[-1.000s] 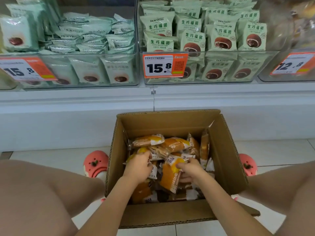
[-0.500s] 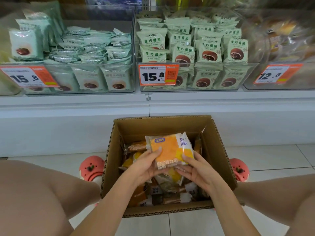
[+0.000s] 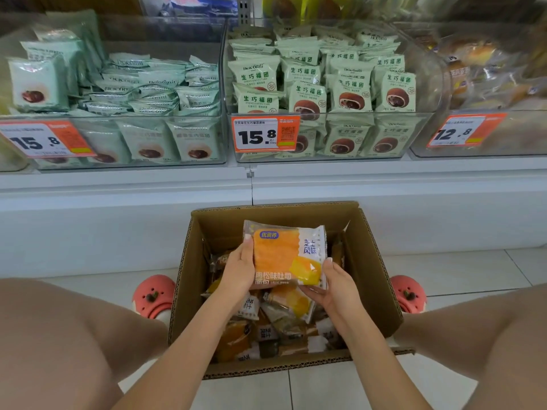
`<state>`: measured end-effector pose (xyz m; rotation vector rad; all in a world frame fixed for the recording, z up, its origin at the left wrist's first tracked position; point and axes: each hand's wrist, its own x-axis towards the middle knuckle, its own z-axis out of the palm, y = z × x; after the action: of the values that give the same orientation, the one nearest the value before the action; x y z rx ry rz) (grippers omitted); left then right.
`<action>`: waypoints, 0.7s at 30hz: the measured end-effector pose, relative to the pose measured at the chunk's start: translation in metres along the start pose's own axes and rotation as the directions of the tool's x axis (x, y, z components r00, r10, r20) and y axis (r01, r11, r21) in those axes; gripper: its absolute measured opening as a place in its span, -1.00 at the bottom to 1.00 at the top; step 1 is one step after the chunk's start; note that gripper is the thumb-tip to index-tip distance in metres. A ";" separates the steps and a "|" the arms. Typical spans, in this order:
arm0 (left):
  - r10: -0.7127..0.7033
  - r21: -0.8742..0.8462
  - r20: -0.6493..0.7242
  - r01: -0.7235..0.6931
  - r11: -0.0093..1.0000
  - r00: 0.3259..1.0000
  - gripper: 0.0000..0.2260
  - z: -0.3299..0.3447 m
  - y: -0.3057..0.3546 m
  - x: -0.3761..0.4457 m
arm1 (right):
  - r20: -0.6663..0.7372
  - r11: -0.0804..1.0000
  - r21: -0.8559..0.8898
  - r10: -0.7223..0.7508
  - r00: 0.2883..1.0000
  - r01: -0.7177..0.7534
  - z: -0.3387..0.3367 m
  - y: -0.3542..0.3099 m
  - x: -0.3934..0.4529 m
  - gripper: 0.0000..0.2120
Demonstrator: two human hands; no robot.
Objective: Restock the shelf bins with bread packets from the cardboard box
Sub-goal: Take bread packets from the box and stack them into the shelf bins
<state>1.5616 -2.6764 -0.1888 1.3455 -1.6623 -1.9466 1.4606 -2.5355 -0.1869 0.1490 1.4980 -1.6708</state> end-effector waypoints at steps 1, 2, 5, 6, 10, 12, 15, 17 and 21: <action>0.032 0.034 0.003 -0.032 0.999 0.999 -0.57 -0.002 0.003 0.001 | -0.010 0.999 -0.001 0.033 0.999 -0.033 0.001 -0.002 0.000 -0.76; 0.074 0.069 0.008 -0.074 0.995 0.997 -0.57 -0.004 0.007 0.001 | -0.026 0.998 -0.054 0.027 0.999 -0.028 0.001 -0.004 -0.001 -0.76; 0.218 0.151 0.038 -0.221 0.964 0.975 -0.50 -0.011 0.023 -0.002 | -0.067 0.870 -0.426 -0.306 0.950 0.250 0.000 -0.017 -0.002 -0.81; 0.274 0.195 0.054 -0.279 0.940 0.960 -0.50 -0.013 0.028 -0.002 | -0.029 0.746 -0.554 -0.462 0.887 0.370 0.000 -0.026 -0.004 -0.80; 0.401 0.296 0.140 -0.425 0.855 0.905 -0.60 -0.012 0.055 -0.009 | 0.411 0.176 -0.766 -0.604 0.682 0.618 0.015 -0.085 -0.016 -0.46; 0.449 0.287 0.203 -0.492 0.822 0.870 -0.60 -0.011 0.070 -0.016 | 0.562 -0.006 -0.781 -0.444 0.698 0.625 0.026 -0.115 -0.018 -0.28; 0.505 0.261 0.254 -0.562 0.785 0.825 -0.59 -0.009 0.096 -0.022 | 0.594 -0.011 -0.795 -0.216 0.775 0.606 0.038 -0.151 -0.024 -0.30; 0.561 0.267 0.240 -0.610 0.746 0.792 -0.47 -0.008 0.115 -0.023 | 0.620 0.041 -0.766 -0.216 0.755 0.641 0.042 -0.171 -0.031 -0.53; 0.689 0.232 0.182 -0.712 0.663 0.701 -0.52 -0.008 0.164 -0.032 | 0.660 0.058 -0.698 -0.334 0.673 0.713 0.044 -0.212 -0.063 -0.80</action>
<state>1.5254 -2.7117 -0.0290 0.5171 -2.1380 -1.3305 1.3808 -2.5611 0.0228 -1.5145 2.1476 -0.8337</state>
